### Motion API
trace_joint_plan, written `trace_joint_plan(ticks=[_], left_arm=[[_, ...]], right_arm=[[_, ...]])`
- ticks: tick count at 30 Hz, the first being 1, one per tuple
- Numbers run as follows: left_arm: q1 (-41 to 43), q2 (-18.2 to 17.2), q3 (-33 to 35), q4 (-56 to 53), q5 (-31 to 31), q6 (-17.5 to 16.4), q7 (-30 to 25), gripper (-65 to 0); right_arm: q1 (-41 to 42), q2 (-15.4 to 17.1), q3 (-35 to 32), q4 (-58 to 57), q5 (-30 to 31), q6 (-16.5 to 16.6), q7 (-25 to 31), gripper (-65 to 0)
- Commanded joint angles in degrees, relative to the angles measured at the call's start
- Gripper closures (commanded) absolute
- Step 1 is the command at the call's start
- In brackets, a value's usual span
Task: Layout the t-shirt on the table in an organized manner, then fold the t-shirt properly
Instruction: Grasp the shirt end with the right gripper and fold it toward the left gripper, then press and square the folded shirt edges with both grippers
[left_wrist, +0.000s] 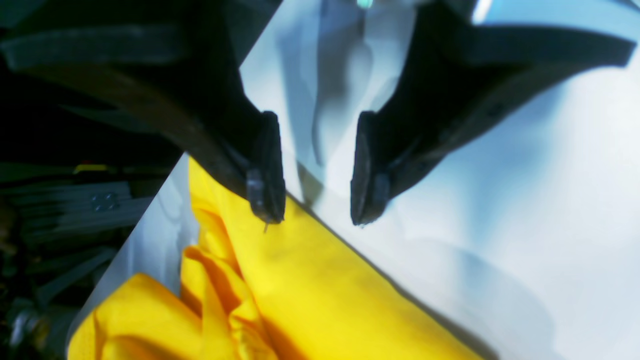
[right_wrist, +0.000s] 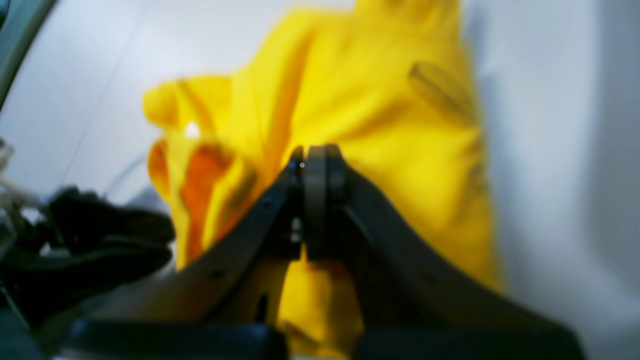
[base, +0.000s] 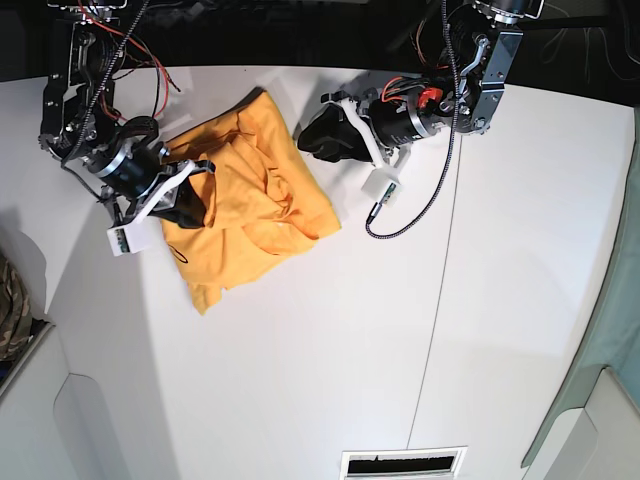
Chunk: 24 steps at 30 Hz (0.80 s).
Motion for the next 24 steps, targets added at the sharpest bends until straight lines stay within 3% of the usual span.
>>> trace_joint_plan(ticks=[1, 5, 10, 14, 17, 20, 24], left_arm=[[-0.1, -0.4, -0.7, 1.2, 1.3, 0.8, 1.1, -26.5], [-0.1, -0.3, -4.5, 5.3, 1.3, 0.8, 1.2, -26.6], [-0.1, -0.4, -10.6, 10.5, 1.0, 0.8, 2.9, -26.6], [0.0, -2.3, -13.0, 12.0, -2.1, 0.8, 3.4, -26.5], [0.3, -3.2, -13.0, 14.2, -5.9, -1.0, 4.1, -26.3], [1.1, -3.0, -11.5, 18.1, -9.4, -3.8, 4.5, -20.0], [1.2, -2.2, -5.5, 23.1, -11.3, -3.9, 4.5, -12.1]], right_arm=[[0.4, 0.5, -1.4, 0.1, 3.1, 1.1, -0.1, 0.0], [-2.5, 0.6, -6.2, 1.3, 8.0, 1.8, -1.3, 0.0], [-7.0, 0.6, -10.5, 7.8, 8.6, 1.9, -0.9, 0.0], [-7.7, 0.6, -12.2, 11.2, 7.1, 1.8, -0.5, 0.0], [-6.6, 0.6, -10.8, 11.4, 2.3, 1.1, 4.8, 0.0], [-3.4, 0.6, -7.8, 11.4, -2.1, 0.2, 8.3, 0.0], [4.2, 0.6, -4.2, 9.3, -5.5, -0.1, 8.4, 0.0]])
